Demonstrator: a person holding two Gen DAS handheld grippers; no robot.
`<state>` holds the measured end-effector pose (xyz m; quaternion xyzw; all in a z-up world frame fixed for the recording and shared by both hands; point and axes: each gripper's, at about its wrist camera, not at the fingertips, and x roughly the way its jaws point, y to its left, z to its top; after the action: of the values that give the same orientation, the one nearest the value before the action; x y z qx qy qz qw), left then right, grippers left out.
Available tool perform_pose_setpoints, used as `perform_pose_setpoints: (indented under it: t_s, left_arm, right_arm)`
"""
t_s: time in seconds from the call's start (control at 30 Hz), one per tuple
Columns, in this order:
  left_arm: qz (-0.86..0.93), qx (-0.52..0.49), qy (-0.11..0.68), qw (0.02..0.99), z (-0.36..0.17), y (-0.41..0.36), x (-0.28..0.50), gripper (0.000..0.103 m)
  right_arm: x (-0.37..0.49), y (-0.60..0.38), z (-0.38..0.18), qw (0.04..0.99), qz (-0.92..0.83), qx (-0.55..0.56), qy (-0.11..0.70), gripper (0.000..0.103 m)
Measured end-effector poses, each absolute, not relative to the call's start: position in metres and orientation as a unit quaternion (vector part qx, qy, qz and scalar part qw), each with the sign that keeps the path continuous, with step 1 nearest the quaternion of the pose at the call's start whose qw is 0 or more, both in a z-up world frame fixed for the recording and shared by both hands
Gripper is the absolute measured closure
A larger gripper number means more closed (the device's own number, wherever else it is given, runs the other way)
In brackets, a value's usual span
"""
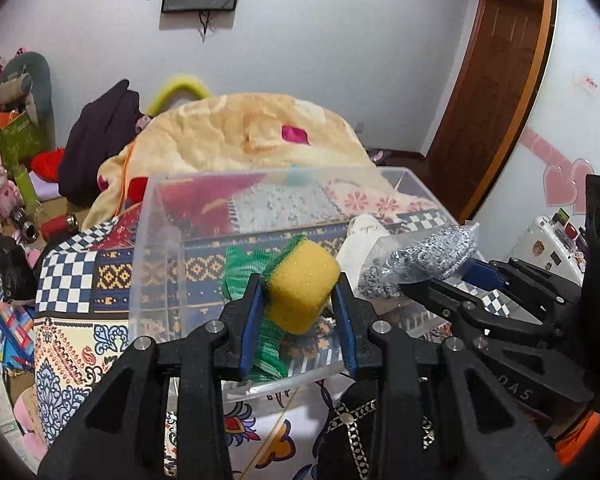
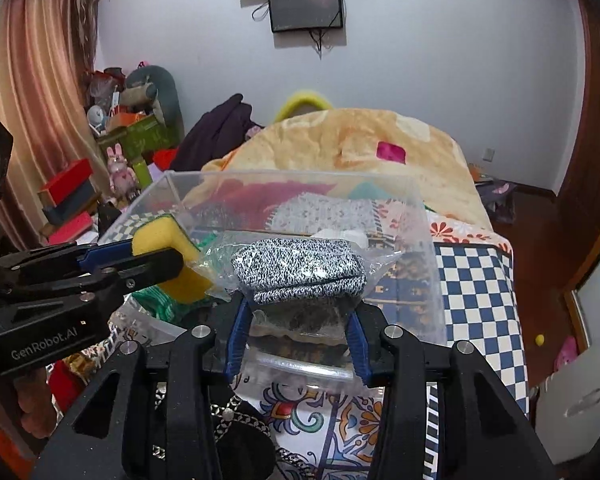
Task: Organize soft objects
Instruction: 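Lower the sponge and grey knit item into the clear box and release, then grasp the red velvet pouch with the left tool while the right tool grasps the black chain bag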
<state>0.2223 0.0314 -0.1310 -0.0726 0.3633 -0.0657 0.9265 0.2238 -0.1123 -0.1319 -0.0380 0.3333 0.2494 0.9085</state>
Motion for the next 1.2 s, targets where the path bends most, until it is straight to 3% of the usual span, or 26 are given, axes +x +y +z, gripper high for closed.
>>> perform_pose_setpoints:
  t_s: [0.23, 0.3, 0.37, 0.43, 0.6, 0.67, 1.2]
  left_arm:
    - [-0.064, -0.062, 0.369, 0.925, -0.132, 0.030, 0.221, 0.067]
    - [-0.063, -0.057, 0.365, 0.927, -0.129, 0.029, 0.216, 0.062]
    - [-0.062, -0.059, 0.360, 0.929, -0.126, 0.030, 0.210, 0.047]
    - [-0.060, -0.063, 0.357, 0.930, -0.122, 0.032, 0.205, 0.040]
    - [-0.061, -0.079, 0.337, 0.936, -0.106, 0.039, 0.191, 0.037]
    - [-0.057, -0.081, 0.327, 0.940, -0.099, 0.042, 0.183, 0.031]
    - [-0.014, -0.035, 0.309, 0.950, -0.092, 0.062, 0.106, 0.018]
  right_arm:
    - [0.218, -0.117, -0.132, 0.907, 0.250, -0.038, 0.336, 0.045]
    - [0.216, -0.119, -0.130, 0.908, 0.251, -0.037, 0.334, 0.040]
    - [0.212, -0.121, -0.127, 0.910, 0.249, -0.036, 0.329, 0.036]
    - [0.208, -0.124, -0.122, 0.912, 0.250, -0.035, 0.322, 0.034]
    - [0.200, -0.135, -0.112, 0.916, 0.253, -0.016, 0.312, 0.031]
    - [0.196, -0.142, -0.108, 0.916, 0.255, -0.006, 0.308, 0.028]
    - [0.156, -0.149, -0.102, 0.916, 0.276, -0.008, 0.290, 0.020]
